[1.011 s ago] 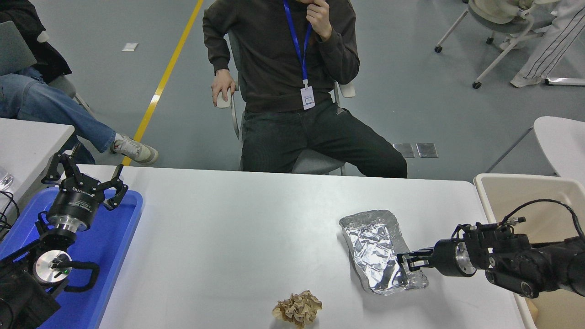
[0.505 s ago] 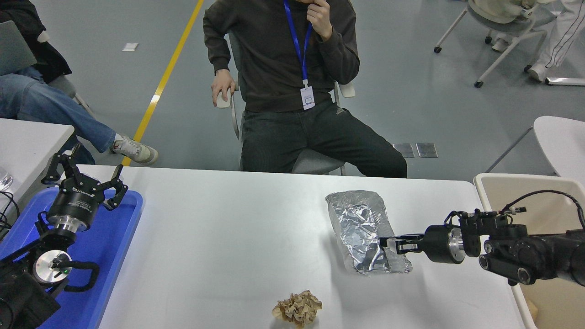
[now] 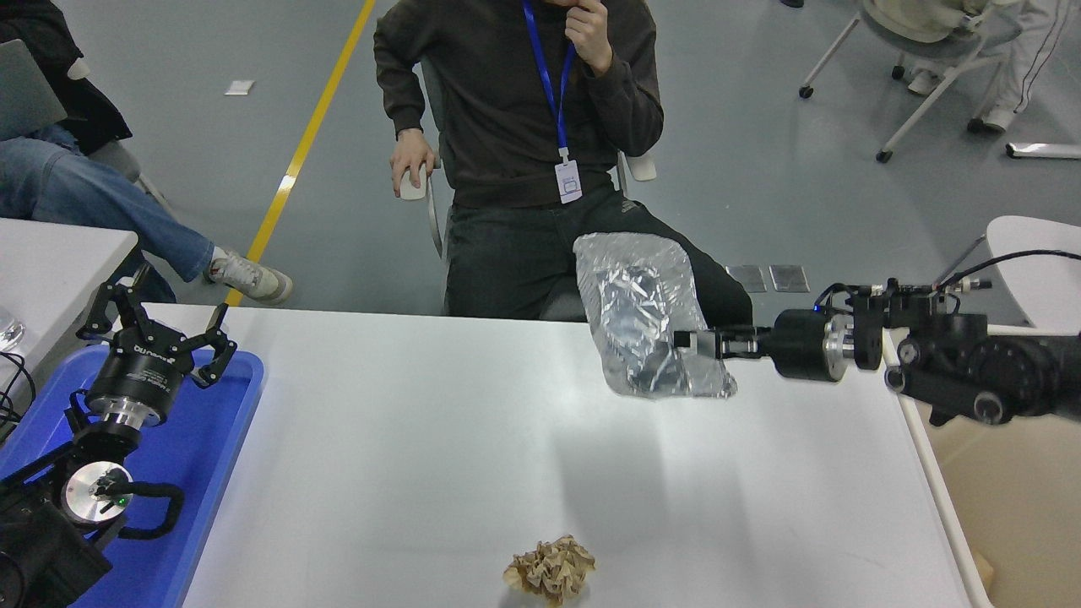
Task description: Clean the table surface
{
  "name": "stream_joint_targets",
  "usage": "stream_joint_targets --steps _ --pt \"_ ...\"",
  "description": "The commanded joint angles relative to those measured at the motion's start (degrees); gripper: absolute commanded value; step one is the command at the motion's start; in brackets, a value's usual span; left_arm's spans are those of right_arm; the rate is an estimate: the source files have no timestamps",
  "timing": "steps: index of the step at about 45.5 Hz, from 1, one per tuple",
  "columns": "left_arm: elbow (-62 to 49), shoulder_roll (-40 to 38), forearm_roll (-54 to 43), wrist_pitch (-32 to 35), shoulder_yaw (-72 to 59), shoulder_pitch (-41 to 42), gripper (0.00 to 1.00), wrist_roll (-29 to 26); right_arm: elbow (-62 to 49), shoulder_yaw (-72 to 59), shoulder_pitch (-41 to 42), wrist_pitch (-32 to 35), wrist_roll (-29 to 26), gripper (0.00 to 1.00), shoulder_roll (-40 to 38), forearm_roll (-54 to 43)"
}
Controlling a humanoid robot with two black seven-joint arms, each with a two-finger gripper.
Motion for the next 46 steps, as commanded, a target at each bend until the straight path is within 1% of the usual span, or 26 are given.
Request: stream_joint_targets --steps 1,14,32,39,46 --pt "0.0 0.0 0.0 0.0 0.0 0.0 1.0 0.0 -2.3 5.3 3.8 4.2 0.0 0.0 -3.2 4.4" --pt "0.1 0.0 0.0 0.0 0.0 0.0 1.0 0.0 -20.0 5.1 2.2 8.9 -0.4 0.0 -4.7 15.0" --pt "0.1 0.0 0.0 0.0 0.0 0.0 1.0 0.0 -40.0 5.0 -9.5 9.4 -1.1 0.0 -4.6 22.0" --pt "0.0 0.0 0.0 0.0 0.0 0.0 1.0 0.0 -45.2 5.4 -12.9 9.5 -4.4 0.0 -4.5 26.5" --pt "0.0 0.0 0.0 0.0 0.0 0.0 1.0 0.0 -48.1 5.4 -15.7 9.4 -10.4 0.0 -4.6 29.9"
